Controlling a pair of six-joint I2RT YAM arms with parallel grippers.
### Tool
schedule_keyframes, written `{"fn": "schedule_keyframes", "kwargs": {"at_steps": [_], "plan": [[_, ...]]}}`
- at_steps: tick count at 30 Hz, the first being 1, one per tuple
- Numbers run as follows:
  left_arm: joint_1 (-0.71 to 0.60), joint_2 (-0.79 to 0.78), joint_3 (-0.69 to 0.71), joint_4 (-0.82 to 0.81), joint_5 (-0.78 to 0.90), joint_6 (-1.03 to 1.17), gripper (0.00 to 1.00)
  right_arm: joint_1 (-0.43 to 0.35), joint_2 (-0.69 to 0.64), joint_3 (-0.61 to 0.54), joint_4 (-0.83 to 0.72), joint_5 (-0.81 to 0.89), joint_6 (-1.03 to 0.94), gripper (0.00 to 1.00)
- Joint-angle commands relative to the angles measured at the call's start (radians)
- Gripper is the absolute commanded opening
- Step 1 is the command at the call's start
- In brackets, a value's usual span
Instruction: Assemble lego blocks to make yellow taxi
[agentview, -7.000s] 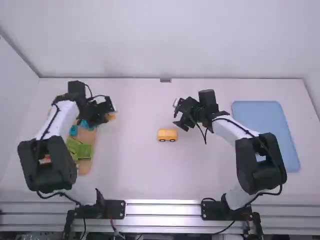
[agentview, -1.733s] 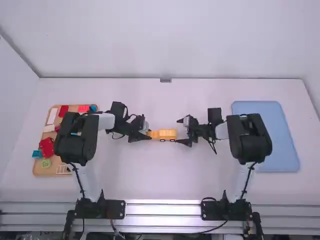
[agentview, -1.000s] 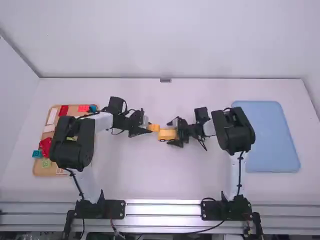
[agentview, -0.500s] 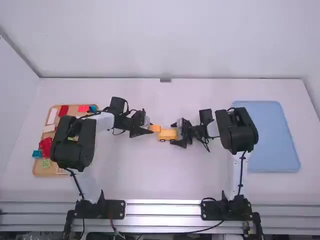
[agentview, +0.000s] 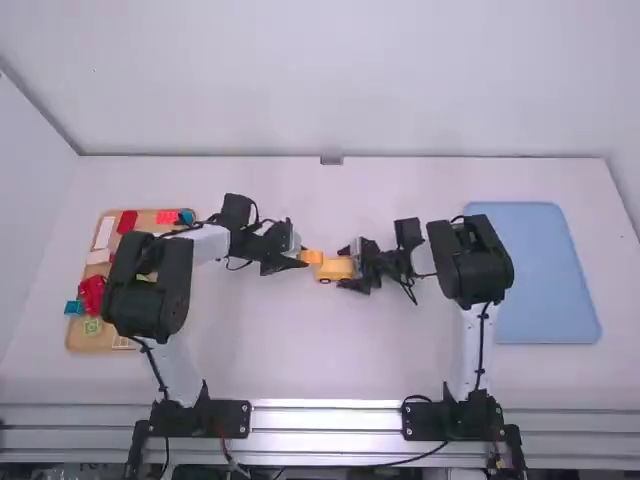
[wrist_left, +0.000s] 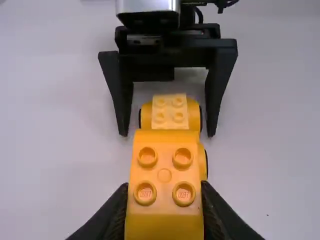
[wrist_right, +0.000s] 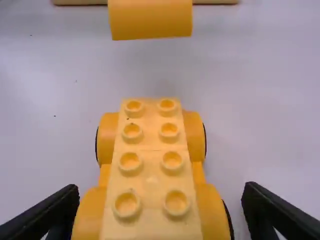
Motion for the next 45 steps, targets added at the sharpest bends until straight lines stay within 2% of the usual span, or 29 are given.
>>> {"fn": "schedule_keyframes", "kwargs": {"at_steps": [1, 2, 4, 11, 16, 17, 27, 33, 39, 45], "plan": [[-0.012, -0.02, -0.003, 0.014, 0.033, -0.004, 0.1, 0.005, 0.011, -0.006, 0.0, -0.009, 0.013, 0.81], [-0.012, -0.02, -0.003, 0.014, 0.033, -0.004, 0.1, 0.005, 0.011, -0.006, 0.0, -0.009, 0.013, 0.81], [-0.022, -0.02, -0.022, 0.066, 0.03, -0.031, 0.11, 0.019, 0.011, -0.006, 0.0, 0.011, 0.014, 0.72], [-0.045, -0.014, -0.078, 0.279, 0.01, -0.26, 0.11, 0.019, 0.011, -0.007, -0.001, 0.019, 0.025, 0.56], [-0.092, -0.014, -0.083, 0.294, 0.002, -0.284, 0.1, 0.014, 0.011, -0.007, -0.001, 0.019, 0.024, 0.51], [-0.113, -0.013, -0.083, 0.299, -0.022, -0.293, 0.08, 0.014, 0.011, -0.007, -0.001, 0.018, 0.025, 0.47], [-0.135, 0.016, -0.083, 0.328, -0.047, -0.359, 0.02, 0.024, 0.011, -0.006, -0.003, 0.016, 0.024, 0.47], [-0.135, 0.019, -0.087, 0.317, -0.043, -0.351, 0.02, 0.025, 0.011, -0.006, -0.001, 0.017, 0.024, 0.48], [-0.132, 0.05, -0.122, 0.41, -0.045, -0.359, 0.02, 0.025, 0.011, -0.006, -0.001, 0.016, 0.025, 0.5], [-0.136, 0.082, -0.107, 0.416, -0.047, -0.359, 0.02, 0.025, 0.011, -0.006, -0.001, 0.017, 0.024, 0.51]]}}
